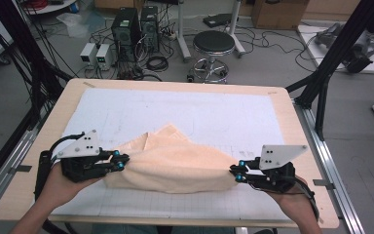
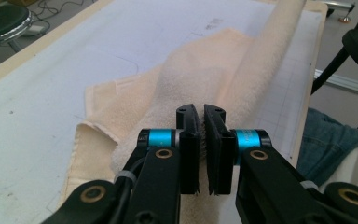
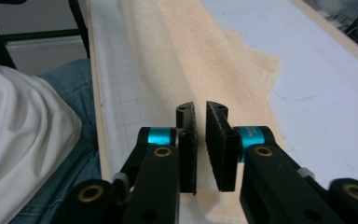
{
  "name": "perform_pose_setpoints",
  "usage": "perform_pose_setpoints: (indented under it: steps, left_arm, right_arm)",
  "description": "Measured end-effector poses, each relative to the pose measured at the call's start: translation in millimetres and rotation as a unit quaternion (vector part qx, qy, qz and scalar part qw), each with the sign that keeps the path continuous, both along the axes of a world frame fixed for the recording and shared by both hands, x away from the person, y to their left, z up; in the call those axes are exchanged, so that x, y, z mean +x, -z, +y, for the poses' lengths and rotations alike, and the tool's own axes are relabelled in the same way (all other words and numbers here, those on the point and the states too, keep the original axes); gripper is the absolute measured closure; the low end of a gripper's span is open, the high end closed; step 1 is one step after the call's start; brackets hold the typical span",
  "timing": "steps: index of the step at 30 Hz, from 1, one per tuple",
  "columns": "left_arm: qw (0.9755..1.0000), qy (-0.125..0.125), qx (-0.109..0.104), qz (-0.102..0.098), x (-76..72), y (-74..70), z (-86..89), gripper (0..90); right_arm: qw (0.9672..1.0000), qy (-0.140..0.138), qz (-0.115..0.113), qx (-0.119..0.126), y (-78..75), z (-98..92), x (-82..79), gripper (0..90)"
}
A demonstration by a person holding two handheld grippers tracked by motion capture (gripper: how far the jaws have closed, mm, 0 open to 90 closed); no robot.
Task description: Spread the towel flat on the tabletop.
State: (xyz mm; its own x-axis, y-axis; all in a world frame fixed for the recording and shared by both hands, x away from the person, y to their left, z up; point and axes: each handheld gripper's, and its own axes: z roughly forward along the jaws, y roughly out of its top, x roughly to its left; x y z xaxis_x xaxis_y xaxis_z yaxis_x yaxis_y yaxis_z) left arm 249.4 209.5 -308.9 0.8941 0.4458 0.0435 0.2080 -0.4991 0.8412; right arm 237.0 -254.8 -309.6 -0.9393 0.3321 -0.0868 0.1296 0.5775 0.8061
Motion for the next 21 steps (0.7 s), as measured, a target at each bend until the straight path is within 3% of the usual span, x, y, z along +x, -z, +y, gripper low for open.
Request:
perform_pose_setpoints:
  steps: [2, 4, 7, 11, 15, 20, 21]
  left_arm:
    - [0.9998, -0.005, -0.010, 0.017, 7.4, 8.7, 3.3, 65.9]
    - [0.9996, -0.009, -0.013, 0.025, 14.1, 21.3, 5.6, 62.9]
    - [0.9991, -0.015, 0.000, 0.040, 25.4, 46.3, 5.6, 61.1]
    - [0.9974, -0.004, 0.016, 0.069, 32.8, 79.9, -2.1, 60.4]
    - [0.9955, 0.005, 0.049, 0.081, 36.2, 99.6, -12.3, 60.5]
    - [0.9907, 0.020, 0.097, 0.094, 38.1, 120.6, -23.5, 65.5]
    - [0.9922, 0.018, 0.093, 0.081, 35.6, 122.8, -23.7, 67.1]
  right_arm:
    - [0.9999, 0.002, 0.011, 0.012, 4.1, -1.5, 3.8, 75.4]
    - [0.9995, 0.003, 0.024, 0.019, 12.0, -0.3, 9.0, 72.6]
    - [0.9992, 0.007, 0.039, 0.006, 30.6, 8.5, 18.7, 70.9]
    - [0.9968, -0.015, 0.079, -0.006, 66.4, 29.7, 30.9, 65.6]
    - [0.9939, -0.026, 0.097, -0.046, 94.4, 50.6, 38.2, 59.3]
    - [0.9899, -0.027, 0.117, -0.076, 114.1, 65.1, 43.9, 64.0]
    - [0.9897, -0.028, 0.118, -0.076, 116.4, 66.2, 43.7, 67.0]
